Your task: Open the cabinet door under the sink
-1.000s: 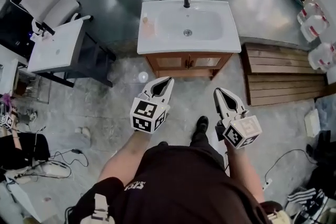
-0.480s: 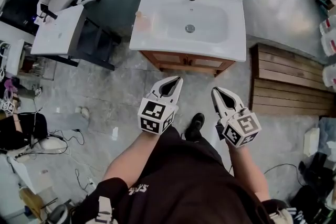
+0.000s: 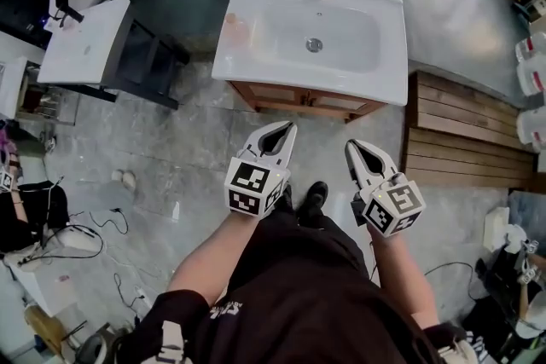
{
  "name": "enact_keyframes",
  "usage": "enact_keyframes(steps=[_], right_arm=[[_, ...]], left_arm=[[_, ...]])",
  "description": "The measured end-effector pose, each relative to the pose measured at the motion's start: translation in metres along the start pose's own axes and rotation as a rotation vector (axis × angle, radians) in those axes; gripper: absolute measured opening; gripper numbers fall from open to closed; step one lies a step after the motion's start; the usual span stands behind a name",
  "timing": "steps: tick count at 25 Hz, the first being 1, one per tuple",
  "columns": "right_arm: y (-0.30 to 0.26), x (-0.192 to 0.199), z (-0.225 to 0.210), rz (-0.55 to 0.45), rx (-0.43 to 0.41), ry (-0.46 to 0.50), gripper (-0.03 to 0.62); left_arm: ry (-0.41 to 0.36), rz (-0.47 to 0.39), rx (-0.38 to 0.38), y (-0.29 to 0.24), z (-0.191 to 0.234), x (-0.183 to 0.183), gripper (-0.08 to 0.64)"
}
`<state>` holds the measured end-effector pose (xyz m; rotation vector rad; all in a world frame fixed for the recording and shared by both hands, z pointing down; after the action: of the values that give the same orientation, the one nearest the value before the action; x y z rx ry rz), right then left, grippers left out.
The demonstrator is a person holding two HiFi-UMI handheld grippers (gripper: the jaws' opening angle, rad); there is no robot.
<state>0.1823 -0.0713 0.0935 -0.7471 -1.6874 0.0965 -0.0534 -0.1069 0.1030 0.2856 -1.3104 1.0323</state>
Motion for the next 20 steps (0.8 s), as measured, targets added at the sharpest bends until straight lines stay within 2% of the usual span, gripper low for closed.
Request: enact_keyframes(steps=[4,9,17,20], right_arm=[[-0.027,0.01,0.012,-0.011,0.006,-0.017,0.015],[-0.052,0.022,0.014,-0.022,-0.012,-0.042,0.015],[-0.062,0.062,-0.025,-0.026,-0.071,-0.047,0.015],[-0.06,0.084,-0.043,0.001,-0.07,-0.047,0.015]], left_arm=[[-0.022,0.016,0.016,0.002,0.02,0.015,0.017],[0.016,0.051,-0.023,0.0,0.031,0.034,0.017],[-0.006,0.105,-0.088,-0.035,0.017,0.061,0.017],[0.024,0.114,-0.115,-0.049,0.013,0.076,0.017]])
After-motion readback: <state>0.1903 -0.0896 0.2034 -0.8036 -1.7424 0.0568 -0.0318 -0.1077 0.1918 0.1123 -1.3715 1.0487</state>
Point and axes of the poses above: the fingertips, and each gripper's own axes: y backward along the fingers, z to its left, x out of its underside, the point moved 10 cm from there along y, backward along the fingers, and after that the axes turned 13 degrees about x, right-handed, at the moved point
